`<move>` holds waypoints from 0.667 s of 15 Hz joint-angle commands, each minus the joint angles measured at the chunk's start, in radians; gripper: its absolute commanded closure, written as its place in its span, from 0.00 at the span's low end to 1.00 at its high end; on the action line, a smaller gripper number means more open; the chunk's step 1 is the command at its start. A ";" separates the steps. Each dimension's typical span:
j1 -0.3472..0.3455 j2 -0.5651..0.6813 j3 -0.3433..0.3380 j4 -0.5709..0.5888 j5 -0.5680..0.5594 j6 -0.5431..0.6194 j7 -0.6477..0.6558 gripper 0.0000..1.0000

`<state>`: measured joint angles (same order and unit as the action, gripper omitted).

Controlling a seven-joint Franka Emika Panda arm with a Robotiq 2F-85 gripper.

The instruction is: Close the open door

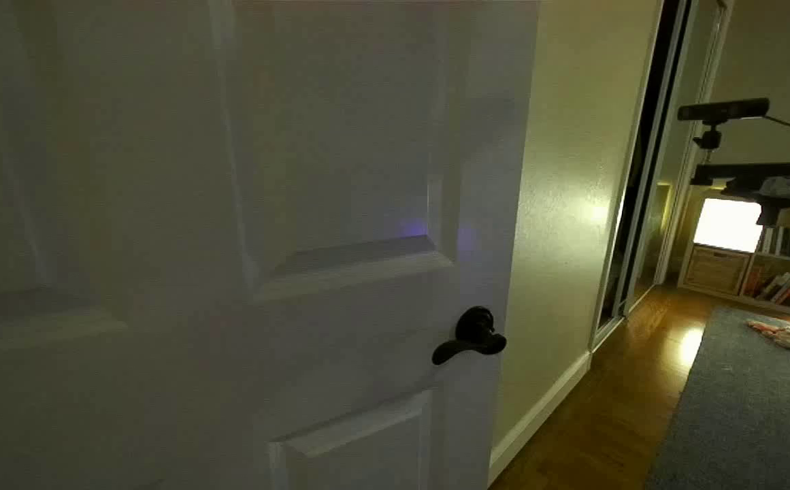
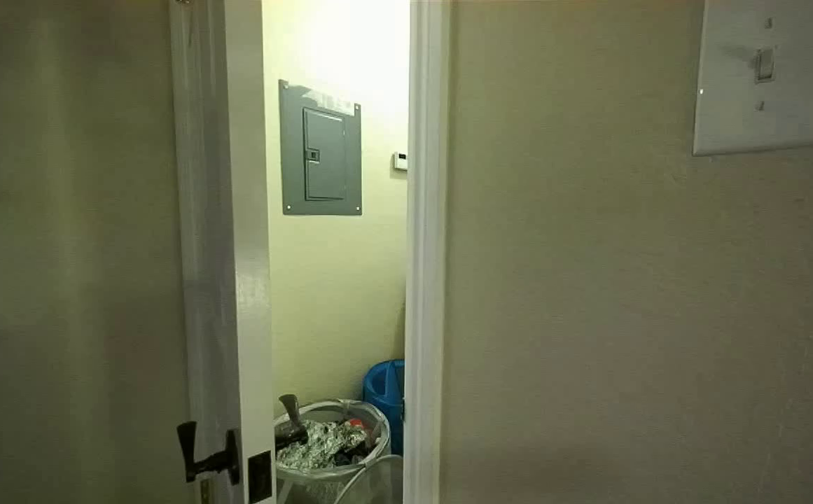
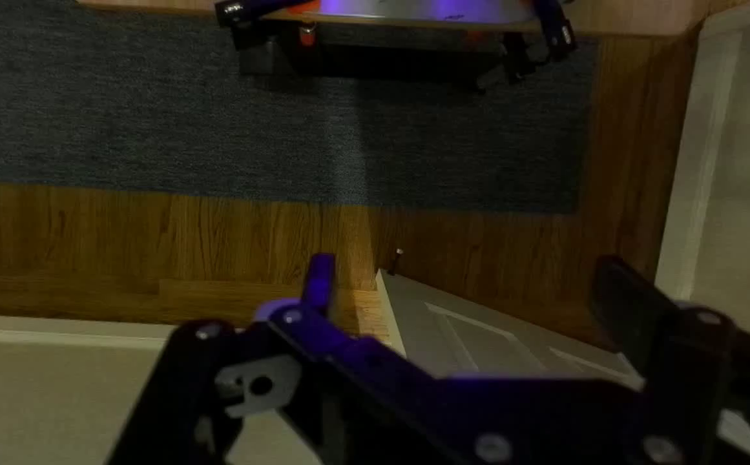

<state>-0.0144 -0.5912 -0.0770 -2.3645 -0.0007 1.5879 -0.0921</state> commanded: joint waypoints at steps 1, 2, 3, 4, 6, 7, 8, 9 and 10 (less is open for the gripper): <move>-0.006 0.001 0.004 0.002 0.002 -0.002 -0.003 0.00; -0.006 0.001 0.004 0.002 0.002 -0.002 -0.003 0.00; -0.006 0.001 0.004 0.002 0.002 -0.002 -0.003 0.00; -0.006 0.001 0.004 0.002 0.002 -0.002 -0.003 0.00; -0.006 0.001 0.004 0.002 0.002 -0.002 -0.003 0.00; -0.009 0.004 0.008 -0.005 0.001 0.012 0.012 0.00; -0.016 0.006 0.020 -0.014 -0.008 0.029 0.041 0.00; -0.020 0.007 0.033 -0.025 -0.013 0.050 0.072 0.00; -0.014 0.010 0.042 -0.039 0.000 0.075 0.092 0.00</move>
<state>-0.0160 -0.5903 -0.0683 -2.3699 -0.0008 1.6012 -0.0662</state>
